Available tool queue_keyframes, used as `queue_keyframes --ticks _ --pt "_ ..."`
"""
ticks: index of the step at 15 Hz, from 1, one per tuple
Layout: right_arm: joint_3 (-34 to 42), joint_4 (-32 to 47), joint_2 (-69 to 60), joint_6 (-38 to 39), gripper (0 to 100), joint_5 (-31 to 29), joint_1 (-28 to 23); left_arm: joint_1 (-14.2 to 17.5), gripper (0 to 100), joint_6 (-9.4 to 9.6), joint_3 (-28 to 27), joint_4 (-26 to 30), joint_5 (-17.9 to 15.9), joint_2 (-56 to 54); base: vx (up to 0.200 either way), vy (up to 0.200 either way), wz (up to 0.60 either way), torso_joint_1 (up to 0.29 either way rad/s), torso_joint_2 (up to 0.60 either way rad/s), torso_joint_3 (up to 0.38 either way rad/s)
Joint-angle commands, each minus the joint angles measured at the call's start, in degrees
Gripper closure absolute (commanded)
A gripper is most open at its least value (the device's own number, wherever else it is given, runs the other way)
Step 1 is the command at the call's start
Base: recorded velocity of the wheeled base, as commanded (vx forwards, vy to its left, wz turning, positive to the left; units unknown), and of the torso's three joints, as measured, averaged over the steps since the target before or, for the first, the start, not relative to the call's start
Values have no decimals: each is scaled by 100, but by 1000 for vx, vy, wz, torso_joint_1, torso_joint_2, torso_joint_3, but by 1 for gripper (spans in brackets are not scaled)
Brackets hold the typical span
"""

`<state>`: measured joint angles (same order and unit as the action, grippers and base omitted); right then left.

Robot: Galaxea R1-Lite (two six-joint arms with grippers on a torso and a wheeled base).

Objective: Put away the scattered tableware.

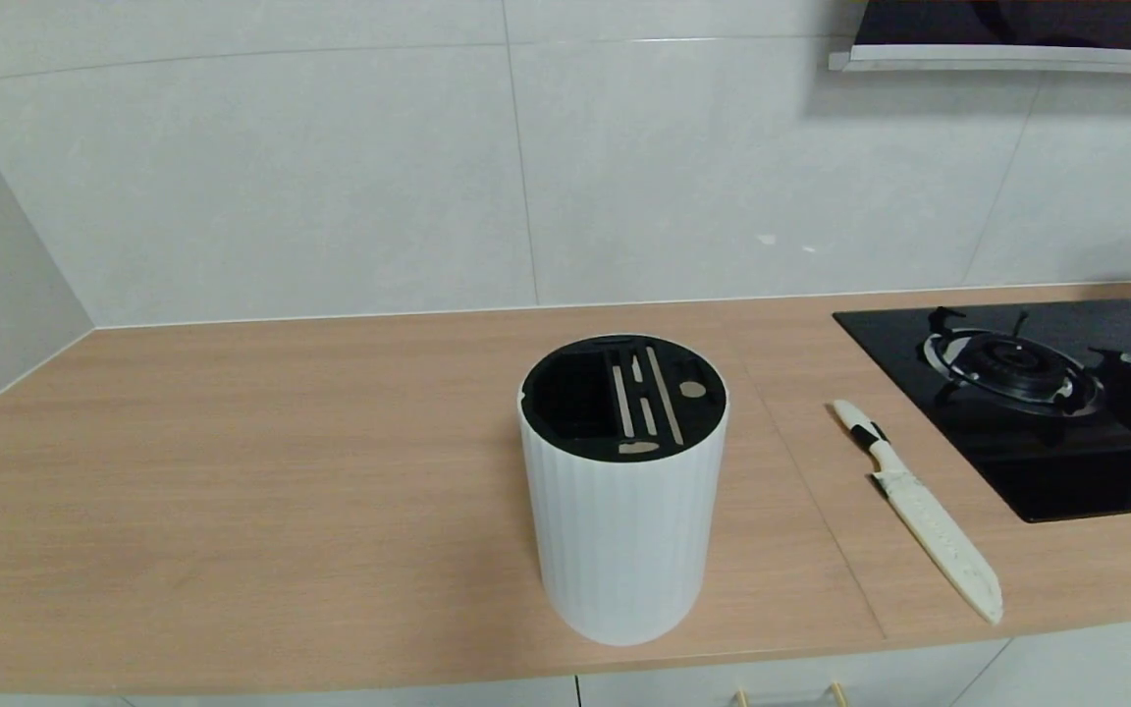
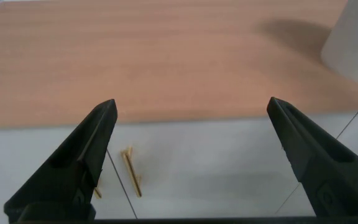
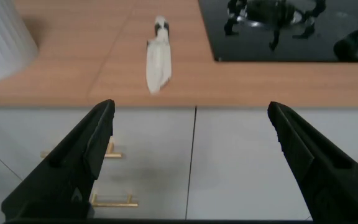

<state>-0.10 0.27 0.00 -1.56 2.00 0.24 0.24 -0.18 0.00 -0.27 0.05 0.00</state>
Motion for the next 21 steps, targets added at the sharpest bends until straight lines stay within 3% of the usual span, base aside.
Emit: queue_keyframes --ticks 1,12,21 --pt "1 0 9 -2 0 2 2 2 0 -8 0 0 4 0 0 0 0 246 -544 -290" --pt "1 0 9 -2 0 2 2 2 0 1 0 0 -5 0 0 0 0 258 -539 -285" --pt "1 0 9 7 0 2 2 2 0 -8 0 0 -5 0 0 0 0 18 -38 -19"
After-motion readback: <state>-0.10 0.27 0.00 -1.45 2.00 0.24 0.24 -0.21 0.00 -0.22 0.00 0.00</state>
